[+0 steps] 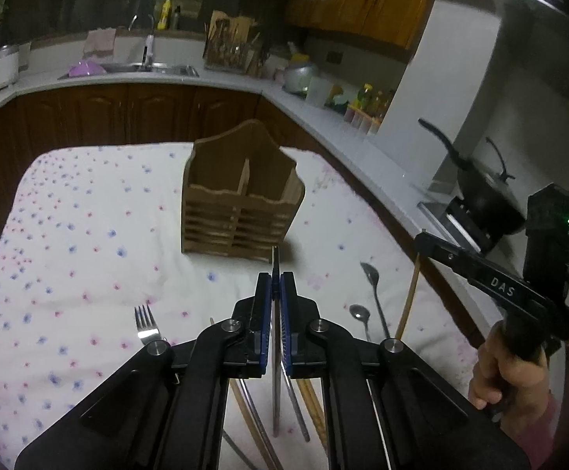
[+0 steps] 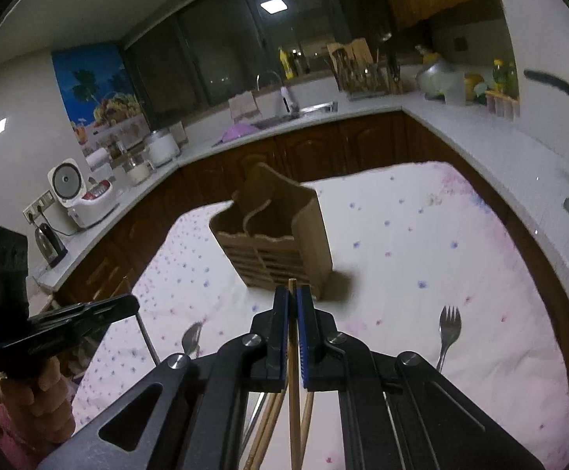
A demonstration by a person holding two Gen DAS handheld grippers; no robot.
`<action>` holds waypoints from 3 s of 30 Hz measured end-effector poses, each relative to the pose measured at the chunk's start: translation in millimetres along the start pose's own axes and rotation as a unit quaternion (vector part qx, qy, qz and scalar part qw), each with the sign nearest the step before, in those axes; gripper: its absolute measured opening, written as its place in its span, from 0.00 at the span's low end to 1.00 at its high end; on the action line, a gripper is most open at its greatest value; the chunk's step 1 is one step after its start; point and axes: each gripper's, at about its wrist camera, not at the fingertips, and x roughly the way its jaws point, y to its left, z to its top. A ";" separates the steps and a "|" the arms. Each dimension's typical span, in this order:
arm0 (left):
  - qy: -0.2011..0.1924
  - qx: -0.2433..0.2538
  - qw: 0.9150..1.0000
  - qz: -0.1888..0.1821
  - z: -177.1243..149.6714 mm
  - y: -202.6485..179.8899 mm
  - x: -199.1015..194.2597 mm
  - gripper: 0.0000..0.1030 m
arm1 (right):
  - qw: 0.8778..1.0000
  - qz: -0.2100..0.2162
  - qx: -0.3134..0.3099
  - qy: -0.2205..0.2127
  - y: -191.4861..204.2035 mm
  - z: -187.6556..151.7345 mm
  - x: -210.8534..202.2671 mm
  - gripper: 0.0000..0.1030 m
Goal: Organize utensils
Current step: 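Lift the wooden chopstick with the right tool while the left tool lifts the metal chopstick, then carry both held chopsticks upright over the wooden utensil holder with both tools, then lower the chopsticks into the holder and open both tools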
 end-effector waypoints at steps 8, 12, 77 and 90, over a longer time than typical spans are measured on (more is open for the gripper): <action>-0.031 -0.002 1.000 0.008 5.4 3.9 -17.8 0.04 | 0.999 -0.002 -0.006 -0.034 5.9 12.1 -16.6 0.04; -0.040 -0.004 0.999 0.011 9.5 6.9 -22.0 0.04 | 0.999 -0.001 -0.005 -0.048 8.4 18.6 -17.3 0.04; -0.098 -0.075 0.988 0.091 122.1 92.4 109.8 0.07 | 0.985 -0.019 0.079 -0.153 -35.9 101.9 123.6 0.09; -0.095 -0.088 0.985 0.111 103.1 100.5 78.6 0.72 | 0.987 0.000 0.086 -0.135 -35.1 95.6 107.8 0.76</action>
